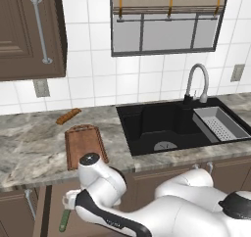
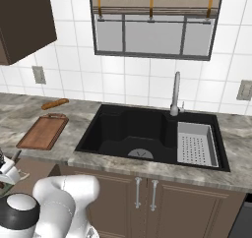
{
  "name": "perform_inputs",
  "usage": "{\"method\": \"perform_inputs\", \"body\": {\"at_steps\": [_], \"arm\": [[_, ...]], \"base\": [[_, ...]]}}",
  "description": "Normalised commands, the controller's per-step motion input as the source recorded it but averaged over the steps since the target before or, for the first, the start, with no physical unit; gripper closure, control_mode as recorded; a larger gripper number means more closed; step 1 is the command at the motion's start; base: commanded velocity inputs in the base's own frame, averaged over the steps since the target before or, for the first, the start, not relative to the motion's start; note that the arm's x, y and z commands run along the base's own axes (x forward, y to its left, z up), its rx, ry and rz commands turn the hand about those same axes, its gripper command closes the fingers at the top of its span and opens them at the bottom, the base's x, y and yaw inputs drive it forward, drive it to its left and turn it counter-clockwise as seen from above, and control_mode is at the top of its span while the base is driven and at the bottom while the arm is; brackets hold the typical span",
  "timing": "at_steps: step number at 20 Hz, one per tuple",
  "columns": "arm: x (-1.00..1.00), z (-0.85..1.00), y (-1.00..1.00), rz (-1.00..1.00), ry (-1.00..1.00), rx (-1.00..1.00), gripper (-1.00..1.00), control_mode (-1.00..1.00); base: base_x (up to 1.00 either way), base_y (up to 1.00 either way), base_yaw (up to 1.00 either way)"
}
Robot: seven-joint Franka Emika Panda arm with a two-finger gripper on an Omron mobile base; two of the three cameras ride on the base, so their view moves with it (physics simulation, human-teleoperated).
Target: Open the drawer on the left and place the cutting tools on the cutting board.
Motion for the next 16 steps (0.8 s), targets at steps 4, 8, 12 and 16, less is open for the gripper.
{"method": "perform_inputs", "body": {"at_steps": [4,8,12,16], "arm": [[0.0,0.0,-0.06,0.0,0.0,0.03,1.0,-1.0],[0.0,0.03,-0.06,0.0,0.0,0.05,1.0,-1.0],[0.04,0.1,-0.09,0.0,0.0,0.05,1.0,-1.0],[0.16,0.19,-0.13,0.0,0.0,0.05,1.0,-1.0]], "base": [[0.0,0.0,0.0],[0.0,0.0,0.0],[0.0,0.0,0.0],[0.0,0.0,0.0]]}}
